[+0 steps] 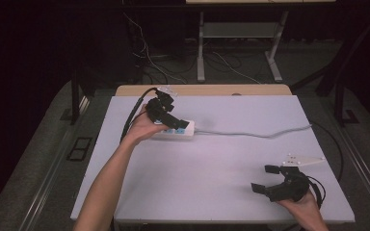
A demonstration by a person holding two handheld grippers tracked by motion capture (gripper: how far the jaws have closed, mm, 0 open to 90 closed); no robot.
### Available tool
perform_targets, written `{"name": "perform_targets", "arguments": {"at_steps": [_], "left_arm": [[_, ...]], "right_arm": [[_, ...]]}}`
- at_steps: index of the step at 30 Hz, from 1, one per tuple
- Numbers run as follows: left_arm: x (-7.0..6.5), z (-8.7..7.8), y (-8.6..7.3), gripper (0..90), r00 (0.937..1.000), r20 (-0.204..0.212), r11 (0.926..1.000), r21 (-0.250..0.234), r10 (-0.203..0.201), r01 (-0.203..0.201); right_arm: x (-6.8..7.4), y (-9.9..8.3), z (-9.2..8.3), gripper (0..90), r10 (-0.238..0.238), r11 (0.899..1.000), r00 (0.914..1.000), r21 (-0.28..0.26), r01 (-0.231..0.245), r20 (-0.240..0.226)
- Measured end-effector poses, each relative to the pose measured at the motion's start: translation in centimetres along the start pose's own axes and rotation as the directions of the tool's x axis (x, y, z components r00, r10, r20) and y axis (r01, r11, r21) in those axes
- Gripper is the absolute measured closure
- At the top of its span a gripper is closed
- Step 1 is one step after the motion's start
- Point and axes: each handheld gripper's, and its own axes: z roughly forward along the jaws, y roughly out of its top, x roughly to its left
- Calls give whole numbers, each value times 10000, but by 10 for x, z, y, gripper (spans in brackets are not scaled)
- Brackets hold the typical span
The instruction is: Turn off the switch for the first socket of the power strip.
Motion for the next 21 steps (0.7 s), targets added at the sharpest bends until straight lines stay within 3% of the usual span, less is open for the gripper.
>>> {"name": "perform_targets", "arguments": {"at_steps": [10,17,21], "left_arm": [[14,8,-3,69,9987,-72,9986,-176,-495,493],[19,17,-4,144,9958,-172,9957,-225,-899,895],[21,22,-4,229,9955,-353,9961,-121,-877,873]], "right_arm": [[1,0,2,5,-67,10000,10000,69,68,-65],[2,0,3,5,-88,9999,9999,102,89,-122],[3,0,4,5,-91,9998,9998,157,94,-181]]}}
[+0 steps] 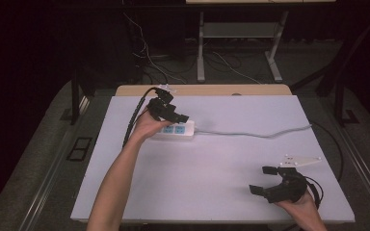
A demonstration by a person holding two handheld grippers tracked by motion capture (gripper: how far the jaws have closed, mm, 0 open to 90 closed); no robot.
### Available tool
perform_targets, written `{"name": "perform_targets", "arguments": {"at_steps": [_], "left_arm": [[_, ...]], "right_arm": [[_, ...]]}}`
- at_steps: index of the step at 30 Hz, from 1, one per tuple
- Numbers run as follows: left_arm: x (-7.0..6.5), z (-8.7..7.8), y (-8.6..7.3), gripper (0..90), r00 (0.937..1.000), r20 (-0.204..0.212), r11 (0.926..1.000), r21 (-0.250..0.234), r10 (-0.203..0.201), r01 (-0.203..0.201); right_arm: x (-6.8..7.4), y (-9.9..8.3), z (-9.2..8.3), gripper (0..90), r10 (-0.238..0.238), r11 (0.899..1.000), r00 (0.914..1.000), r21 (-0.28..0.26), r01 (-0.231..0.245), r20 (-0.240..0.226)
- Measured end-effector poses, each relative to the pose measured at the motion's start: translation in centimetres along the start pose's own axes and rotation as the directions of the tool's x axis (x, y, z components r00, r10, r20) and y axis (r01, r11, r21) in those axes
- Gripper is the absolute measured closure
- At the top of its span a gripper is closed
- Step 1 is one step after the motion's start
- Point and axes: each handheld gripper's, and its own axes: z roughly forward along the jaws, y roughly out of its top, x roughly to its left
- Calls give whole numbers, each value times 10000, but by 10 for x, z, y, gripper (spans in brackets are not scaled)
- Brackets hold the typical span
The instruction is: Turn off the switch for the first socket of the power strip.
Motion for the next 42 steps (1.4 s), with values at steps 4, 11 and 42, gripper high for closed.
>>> {"name": "perform_targets", "arguments": {"at_steps": [4,11,42], "left_arm": [[2,4,-1,294,9999,-102,10000,-24,14,-14],[6,8,-2,472,9997,-153,9995,-277,-180,175],[27,31,-14,891,9943,32,9942,166,-1062,1061]], "right_arm": [[0,0,0,5,6,10000,10000,-6,-6,-18],[-2,1,-2,5,28,9999,10000,-103,-28,12],[-1,1,-2,5,-57,10000,10000,-54,57,-62]]}}
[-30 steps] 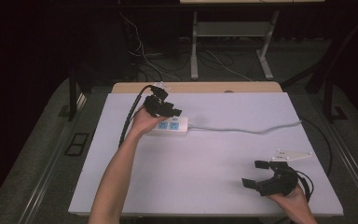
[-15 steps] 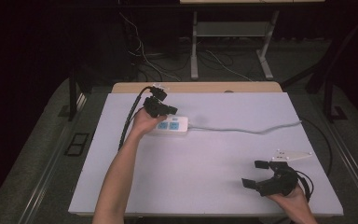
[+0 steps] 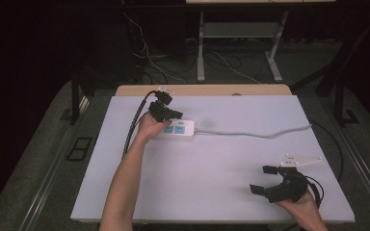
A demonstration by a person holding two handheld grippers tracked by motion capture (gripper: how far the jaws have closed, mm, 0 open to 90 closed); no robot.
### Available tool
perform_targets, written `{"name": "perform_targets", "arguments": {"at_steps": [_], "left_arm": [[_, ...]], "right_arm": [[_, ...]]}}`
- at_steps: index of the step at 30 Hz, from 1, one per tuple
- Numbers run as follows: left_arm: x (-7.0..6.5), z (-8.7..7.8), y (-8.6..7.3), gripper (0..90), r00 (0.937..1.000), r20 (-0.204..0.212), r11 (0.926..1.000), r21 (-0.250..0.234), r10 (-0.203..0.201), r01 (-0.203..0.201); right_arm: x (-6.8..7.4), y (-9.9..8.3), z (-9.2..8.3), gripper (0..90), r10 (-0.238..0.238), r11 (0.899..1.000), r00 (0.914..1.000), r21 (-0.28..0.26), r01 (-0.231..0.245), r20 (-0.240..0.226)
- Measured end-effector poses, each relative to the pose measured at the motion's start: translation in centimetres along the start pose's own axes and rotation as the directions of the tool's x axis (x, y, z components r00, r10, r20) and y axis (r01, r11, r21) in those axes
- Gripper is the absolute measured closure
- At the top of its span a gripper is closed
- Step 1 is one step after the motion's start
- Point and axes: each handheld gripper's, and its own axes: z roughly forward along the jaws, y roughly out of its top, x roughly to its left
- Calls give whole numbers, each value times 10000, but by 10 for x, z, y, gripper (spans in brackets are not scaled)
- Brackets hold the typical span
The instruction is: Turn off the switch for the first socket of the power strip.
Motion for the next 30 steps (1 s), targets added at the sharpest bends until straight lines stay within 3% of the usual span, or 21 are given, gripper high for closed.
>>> {"name": "perform_targets", "arguments": {"at_steps": [11,16,22,26,30], "left_arm": [[-2,11,-3,892,9999,88,9993,363,122,-125],[-2,16,-4,892,9996,-102,9975,667,253,-245],[-2,16,-3,893,9992,-209,9970,712,333,-318],[1,15,-5,894,10000,-27,9983,579,4,-3],[0,15,-5,896,9997,-147,9976,674,173,-163]], "right_arm": [[0,0,0,5,-25,10000,10000,42,25,-8],[0,0,1,5,-42,10000,10000,67,42,-14],[1,0,1,5,-70,9999,10000,75,71,-19],[2,0,1,5,-110,9999,9999,92,110,-31],[2,0,1,5,-113,9999,9999,101,113,-34]]}}
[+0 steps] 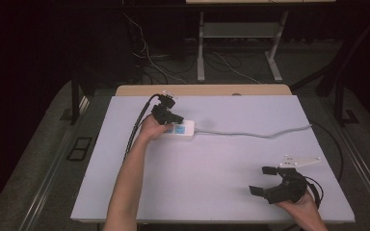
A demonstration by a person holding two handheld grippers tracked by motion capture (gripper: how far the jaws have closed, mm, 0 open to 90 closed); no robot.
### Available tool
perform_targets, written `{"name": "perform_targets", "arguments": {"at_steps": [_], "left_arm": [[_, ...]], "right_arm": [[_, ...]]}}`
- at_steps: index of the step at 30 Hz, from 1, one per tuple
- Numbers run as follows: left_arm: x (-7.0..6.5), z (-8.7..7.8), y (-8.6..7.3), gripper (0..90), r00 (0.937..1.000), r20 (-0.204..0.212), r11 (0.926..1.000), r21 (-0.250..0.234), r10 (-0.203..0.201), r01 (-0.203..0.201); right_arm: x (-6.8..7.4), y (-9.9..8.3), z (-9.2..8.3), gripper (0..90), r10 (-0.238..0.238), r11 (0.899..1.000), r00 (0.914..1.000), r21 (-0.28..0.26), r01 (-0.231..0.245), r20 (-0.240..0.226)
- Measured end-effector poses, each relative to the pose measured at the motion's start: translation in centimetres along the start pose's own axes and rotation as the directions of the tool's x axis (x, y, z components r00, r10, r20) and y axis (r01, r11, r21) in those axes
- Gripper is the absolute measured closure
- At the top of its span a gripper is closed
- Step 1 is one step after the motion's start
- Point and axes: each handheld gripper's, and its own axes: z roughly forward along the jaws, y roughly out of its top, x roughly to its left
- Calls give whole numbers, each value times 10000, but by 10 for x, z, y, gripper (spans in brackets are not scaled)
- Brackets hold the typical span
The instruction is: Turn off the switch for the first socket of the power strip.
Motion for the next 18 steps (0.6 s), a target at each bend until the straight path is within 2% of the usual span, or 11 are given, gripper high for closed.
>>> {"name": "perform_targets", "arguments": {"at_steps": [1,4,7,10,15,18], "left_arm": [[0,0,0,896,10000,-2,10000,-10,-60,60],[4,0,-2,896,9978,261,9980,-115,-612,616],[4,0,-4,896,9978,252,9980,-141,-620,624],[2,1,-3,896,9991,119,9991,-131,-413,415],[3,0,-3,896,9984,156,9984,-161,-547,549],[0,0,-3,895,9993,-17,9991,-157,-385,385]], "right_arm": [[0,0,0,5,2,10000,10000,0,-2,-4],[0,0,0,5,-18,10000,10000,-1,18,-2],[1,0,0,5,-10,10000,10000,17,10,-5],[1,0,1,5,-10,10000,10000,35,10,-11],[0,0,0,5,-11,10000,10000,2,11,-4],[0,0,0,5,-19,10000,10000,4,19,-6]]}}
